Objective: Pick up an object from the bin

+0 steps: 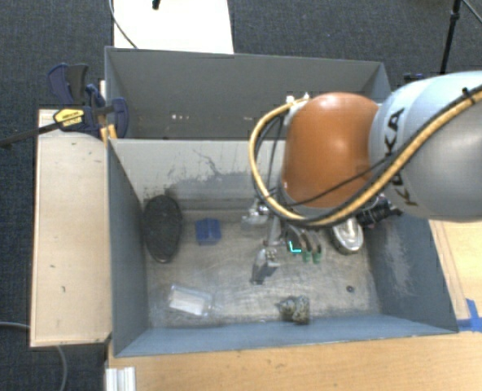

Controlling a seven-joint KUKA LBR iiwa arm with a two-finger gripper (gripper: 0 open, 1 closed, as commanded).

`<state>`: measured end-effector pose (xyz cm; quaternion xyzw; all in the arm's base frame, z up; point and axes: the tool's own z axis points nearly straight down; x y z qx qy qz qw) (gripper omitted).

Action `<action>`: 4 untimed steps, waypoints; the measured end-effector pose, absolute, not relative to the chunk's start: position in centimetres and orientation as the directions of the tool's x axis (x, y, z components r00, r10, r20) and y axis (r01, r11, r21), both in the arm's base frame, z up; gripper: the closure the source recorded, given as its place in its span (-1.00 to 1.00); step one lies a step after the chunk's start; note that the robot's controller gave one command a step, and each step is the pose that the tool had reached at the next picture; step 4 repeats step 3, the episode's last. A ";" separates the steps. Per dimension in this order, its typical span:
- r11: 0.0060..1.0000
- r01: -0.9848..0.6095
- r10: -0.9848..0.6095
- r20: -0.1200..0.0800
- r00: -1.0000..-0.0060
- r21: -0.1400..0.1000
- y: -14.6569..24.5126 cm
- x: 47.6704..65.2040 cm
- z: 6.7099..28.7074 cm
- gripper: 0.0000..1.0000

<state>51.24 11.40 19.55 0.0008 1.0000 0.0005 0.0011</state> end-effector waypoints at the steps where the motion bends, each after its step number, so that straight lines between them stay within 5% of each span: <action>1: 0.924 -0.382 -0.382 -0.008 -0.924 0.001 16.6 58.3 8.6 -1.00; 2: 0.927 -0.376 -0.376 -0.006 -0.927 0.002 16.5 58.3 8.6 1.00; 3: 0.926 -0.377 -0.377 -0.013 -0.926 -0.001 17.5 58.2 23.2 1.00; 4: 0.926 -0.377 -0.377 -0.013 -0.926 -0.001 17.5 58.2 23.2 1.00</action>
Offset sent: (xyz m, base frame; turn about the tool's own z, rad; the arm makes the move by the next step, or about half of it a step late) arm 0.0694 0.0506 -0.1106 -0.3941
